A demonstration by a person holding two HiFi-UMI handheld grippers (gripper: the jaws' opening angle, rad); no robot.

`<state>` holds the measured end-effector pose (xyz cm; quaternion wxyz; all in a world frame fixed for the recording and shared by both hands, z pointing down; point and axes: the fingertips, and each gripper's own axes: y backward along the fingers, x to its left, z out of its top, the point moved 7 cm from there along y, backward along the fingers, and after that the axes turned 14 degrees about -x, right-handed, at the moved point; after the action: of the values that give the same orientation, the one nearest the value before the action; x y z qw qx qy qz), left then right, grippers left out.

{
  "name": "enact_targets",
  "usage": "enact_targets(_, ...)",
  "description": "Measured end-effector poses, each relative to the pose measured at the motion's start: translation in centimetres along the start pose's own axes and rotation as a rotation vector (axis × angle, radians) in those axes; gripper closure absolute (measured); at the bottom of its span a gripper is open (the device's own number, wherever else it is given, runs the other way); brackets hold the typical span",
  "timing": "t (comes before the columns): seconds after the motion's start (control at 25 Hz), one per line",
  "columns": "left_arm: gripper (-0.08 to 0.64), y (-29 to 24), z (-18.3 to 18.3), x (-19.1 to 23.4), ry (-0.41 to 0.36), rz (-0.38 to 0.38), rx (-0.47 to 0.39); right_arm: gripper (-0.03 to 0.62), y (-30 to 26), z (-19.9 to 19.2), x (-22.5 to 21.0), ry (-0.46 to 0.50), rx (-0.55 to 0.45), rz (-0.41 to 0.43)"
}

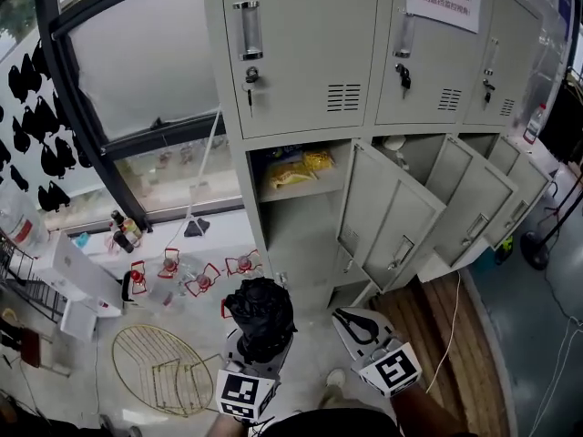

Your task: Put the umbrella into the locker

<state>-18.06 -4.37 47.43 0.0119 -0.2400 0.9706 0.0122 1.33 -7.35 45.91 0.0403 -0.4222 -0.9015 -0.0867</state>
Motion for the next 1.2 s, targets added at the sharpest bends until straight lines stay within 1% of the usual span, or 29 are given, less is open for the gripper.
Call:
enact_targets(0.16,0.296,-2.3,-0.3,0.2,0.008,-0.018,0.018,0.549,-1.0,-0.9,-1.9,0.012,0.025,0.013)
enact_targets(0.36,0.296,-5.0,-1.6,0.4,0.044,-0.022,0.052,0.549,-2.3,-0.9,-4.2,0.019,0.009,0.03)
enact_targets(0.64,0.297,-8.1,-3.6,0.7,0.085,0.005,0.121,0.549,-3.5,-1.0,-6.7,-0.002,0.004,0.051)
enact_targets(0.8,0.298,-9.7,-4.3,0.6,0.097,0.025,0.143,0.549,-4.2,-0.9,-8.1,0.017,-0.014,0.088)
enact_targets(1.12,0.296,-12.7,-5.8,0.0,0.171,0.092,0.195,0.549,-5.1,-0.3,-10.9,0.018,-0.048,0.153)
enact_targets(1.2,0.297,-13.7,-6.0,-0.1,0.174,0.103,0.202,0.549,-5.4,-0.1,-11.7,0.025,-0.06,0.176)
